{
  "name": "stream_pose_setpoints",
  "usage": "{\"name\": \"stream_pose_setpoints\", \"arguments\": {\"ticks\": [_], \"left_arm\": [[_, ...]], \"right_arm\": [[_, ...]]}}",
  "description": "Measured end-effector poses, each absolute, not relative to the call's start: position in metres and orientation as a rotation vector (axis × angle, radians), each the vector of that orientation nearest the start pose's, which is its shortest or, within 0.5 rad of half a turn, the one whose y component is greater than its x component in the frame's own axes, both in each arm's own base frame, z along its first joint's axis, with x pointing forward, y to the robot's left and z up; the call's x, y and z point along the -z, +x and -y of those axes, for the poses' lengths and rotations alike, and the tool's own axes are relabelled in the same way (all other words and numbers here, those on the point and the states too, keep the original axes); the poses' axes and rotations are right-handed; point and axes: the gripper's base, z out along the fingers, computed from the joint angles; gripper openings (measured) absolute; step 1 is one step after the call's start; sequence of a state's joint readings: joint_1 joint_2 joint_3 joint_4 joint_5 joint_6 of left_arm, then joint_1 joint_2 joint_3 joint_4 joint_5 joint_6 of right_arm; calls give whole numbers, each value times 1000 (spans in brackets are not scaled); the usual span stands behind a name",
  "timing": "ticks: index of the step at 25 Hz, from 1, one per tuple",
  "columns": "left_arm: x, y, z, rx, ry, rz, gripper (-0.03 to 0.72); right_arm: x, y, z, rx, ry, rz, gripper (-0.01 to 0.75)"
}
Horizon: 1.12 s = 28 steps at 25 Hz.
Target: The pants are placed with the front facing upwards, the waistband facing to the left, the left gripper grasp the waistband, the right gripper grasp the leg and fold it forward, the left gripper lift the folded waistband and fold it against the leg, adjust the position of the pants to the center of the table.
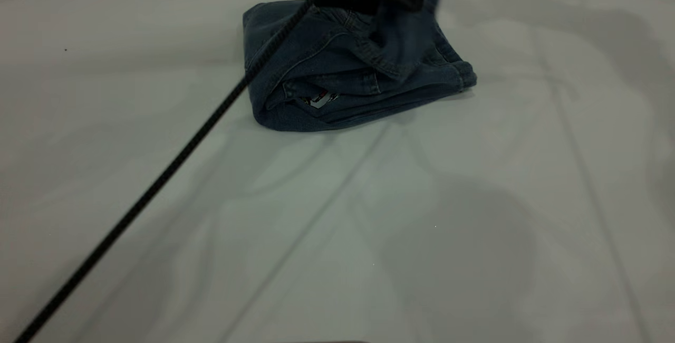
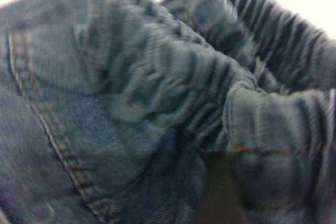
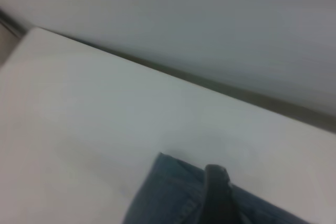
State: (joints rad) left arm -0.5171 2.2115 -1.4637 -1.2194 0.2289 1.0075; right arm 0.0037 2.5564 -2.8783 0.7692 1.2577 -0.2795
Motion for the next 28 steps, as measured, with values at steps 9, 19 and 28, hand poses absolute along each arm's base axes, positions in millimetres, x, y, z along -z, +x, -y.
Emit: {"name": "stream_pose_setpoints", "arguments": {"ticks": [9,19,28], "left_arm": [[-216,405,240,541,452,-2098,543],[-298,413,169,473,304,-1928,538],[-310,417,146,406,307,-1893,538]], "right_arm": [[-296,535,-55,-770,-329,-2294,423],[-265,538,-55,-845,-275,-2391,423],[-236,523,-140,-766,-495,-2518,423]]}}
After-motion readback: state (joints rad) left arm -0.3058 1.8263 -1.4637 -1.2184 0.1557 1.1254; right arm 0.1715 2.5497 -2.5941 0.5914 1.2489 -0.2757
